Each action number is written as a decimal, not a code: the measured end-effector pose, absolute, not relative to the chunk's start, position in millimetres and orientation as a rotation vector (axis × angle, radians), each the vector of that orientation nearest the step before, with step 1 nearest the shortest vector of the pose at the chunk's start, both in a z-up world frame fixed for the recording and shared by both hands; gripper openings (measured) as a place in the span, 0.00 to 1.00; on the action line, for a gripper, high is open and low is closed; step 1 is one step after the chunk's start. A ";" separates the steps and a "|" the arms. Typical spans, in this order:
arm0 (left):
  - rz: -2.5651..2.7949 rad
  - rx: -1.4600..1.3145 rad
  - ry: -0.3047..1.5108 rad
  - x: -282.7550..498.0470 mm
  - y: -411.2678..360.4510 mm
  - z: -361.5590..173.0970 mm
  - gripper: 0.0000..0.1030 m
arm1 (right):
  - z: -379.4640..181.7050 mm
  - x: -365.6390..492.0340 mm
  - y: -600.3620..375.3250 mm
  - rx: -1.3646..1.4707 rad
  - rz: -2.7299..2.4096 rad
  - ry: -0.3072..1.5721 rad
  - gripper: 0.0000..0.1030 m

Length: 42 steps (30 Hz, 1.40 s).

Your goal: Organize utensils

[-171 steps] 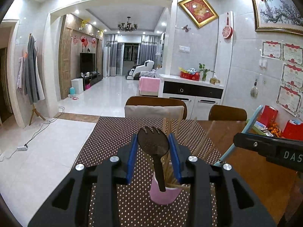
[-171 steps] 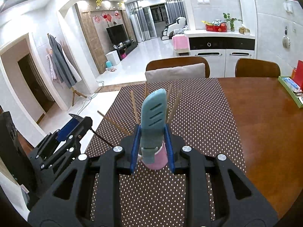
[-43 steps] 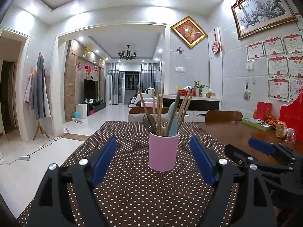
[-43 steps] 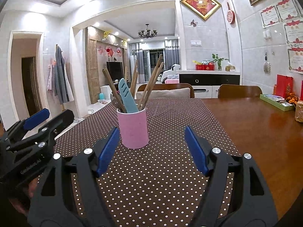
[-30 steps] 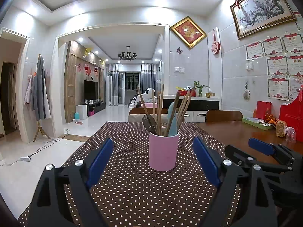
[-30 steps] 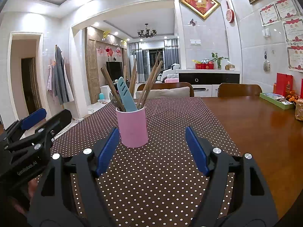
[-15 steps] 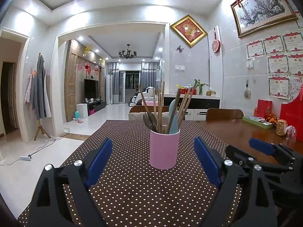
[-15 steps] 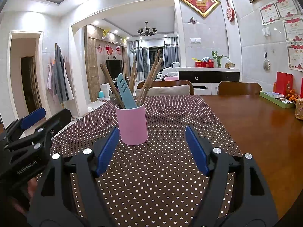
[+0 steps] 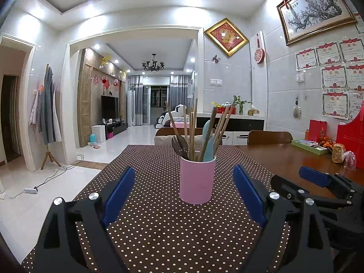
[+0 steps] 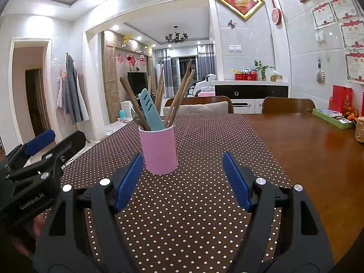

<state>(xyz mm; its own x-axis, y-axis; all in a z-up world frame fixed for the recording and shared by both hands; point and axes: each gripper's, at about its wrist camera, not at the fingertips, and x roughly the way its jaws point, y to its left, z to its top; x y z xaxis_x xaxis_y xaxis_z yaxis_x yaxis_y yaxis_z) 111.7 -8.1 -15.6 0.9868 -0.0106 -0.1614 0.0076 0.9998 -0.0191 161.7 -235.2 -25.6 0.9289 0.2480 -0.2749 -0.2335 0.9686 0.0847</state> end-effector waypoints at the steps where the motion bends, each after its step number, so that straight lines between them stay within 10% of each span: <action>1: -0.010 -0.018 0.163 111.7 -8.1 -15.6 0.84 | -25.9 162.2 -235.0 0.050 0.245 0.289 0.70; 42: -0.011 -0.021 0.171 112.2 -6.2 -19.0 0.84 | -29.1 161.3 -233.3 0.056 0.243 0.299 0.70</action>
